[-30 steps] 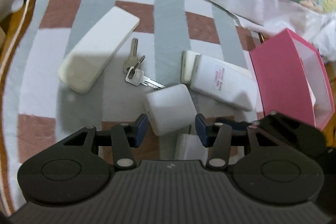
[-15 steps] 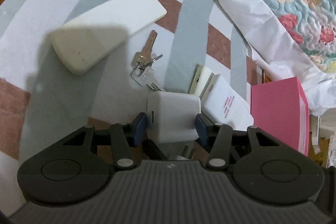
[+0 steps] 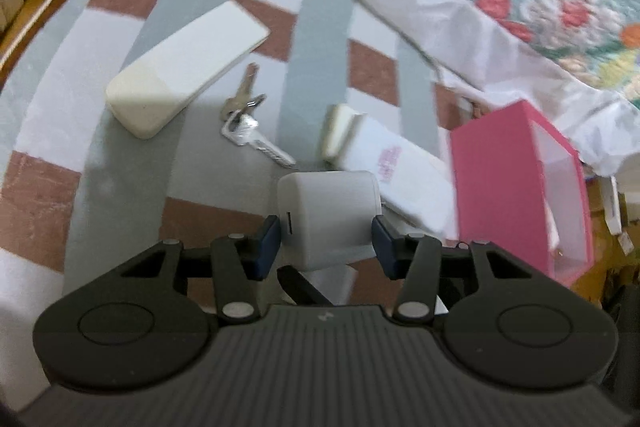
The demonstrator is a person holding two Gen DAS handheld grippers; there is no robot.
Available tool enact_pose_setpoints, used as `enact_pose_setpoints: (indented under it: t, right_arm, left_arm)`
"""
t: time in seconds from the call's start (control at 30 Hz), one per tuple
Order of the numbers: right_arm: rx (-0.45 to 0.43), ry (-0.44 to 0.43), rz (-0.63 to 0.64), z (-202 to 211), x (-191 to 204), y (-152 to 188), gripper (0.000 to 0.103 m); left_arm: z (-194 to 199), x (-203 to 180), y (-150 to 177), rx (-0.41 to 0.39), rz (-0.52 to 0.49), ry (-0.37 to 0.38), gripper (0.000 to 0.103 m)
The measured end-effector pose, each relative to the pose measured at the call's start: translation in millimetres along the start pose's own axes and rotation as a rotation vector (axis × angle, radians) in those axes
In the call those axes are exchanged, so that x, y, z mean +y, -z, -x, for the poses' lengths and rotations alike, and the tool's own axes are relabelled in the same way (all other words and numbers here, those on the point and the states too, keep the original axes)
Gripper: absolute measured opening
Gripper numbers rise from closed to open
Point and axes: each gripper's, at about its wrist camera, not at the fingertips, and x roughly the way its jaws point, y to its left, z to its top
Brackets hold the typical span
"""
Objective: Organize rigid objects
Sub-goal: 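Lower the left tool and grasp a second white adapter, then carry the second adapter into the pink box and release it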
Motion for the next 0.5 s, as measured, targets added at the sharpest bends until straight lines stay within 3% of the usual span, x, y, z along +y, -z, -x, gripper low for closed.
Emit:
enact_pose_setpoints:
  t: [0.3, 0.5]
  right_arm:
    - [-0.125, 0.099, 0.056, 89, -13, -4, 0.061]
    - [-0.168, 0.203, 0.014, 122, -52, -8, 0.061]
  left_arm:
    - [53, -81, 12, -0.077, -0.186, 0.071, 0.047]
    - [55, -151, 6, -0.061, -0.309, 0.101, 0.046]
